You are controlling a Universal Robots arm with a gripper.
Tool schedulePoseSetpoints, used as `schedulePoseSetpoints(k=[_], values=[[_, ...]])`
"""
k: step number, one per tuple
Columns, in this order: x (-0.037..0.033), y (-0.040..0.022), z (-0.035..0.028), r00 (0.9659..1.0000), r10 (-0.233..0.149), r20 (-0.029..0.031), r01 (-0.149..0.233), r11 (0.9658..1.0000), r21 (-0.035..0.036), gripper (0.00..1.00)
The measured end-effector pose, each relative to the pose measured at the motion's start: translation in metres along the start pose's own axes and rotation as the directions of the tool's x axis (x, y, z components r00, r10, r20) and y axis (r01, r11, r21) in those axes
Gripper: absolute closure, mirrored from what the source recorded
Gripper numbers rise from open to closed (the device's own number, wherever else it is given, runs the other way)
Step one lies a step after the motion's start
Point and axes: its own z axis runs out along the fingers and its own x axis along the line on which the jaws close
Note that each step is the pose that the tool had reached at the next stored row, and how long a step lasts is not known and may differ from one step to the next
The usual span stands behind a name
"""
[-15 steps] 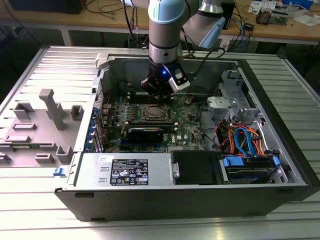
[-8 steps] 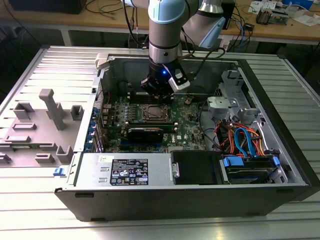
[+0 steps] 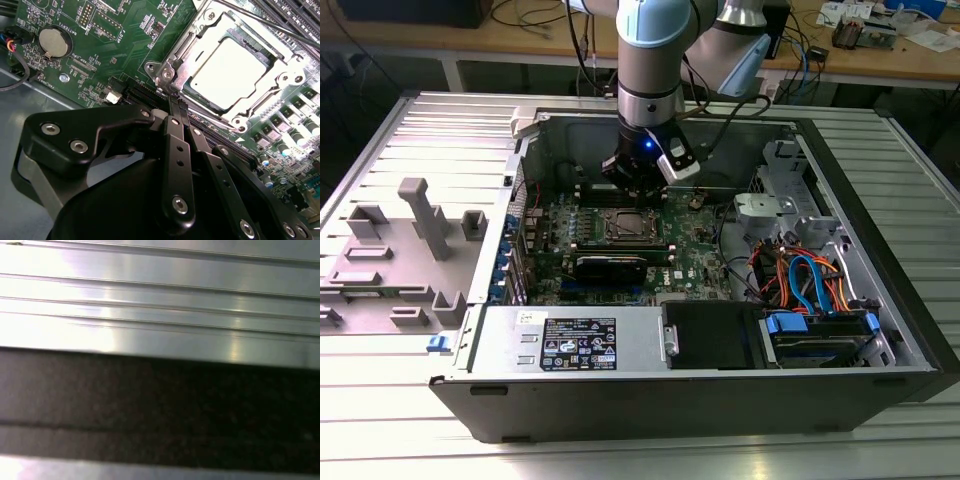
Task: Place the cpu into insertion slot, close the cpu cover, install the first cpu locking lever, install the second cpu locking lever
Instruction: 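Install the first cpu locking lever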
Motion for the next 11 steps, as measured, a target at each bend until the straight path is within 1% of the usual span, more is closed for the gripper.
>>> schedulePoseSetpoints(k=[11], values=[[0.0001,-0.0004,-0.0001,1.0000,0.000,-0.0002,0.000,1.0000,0.0002,0.89]])
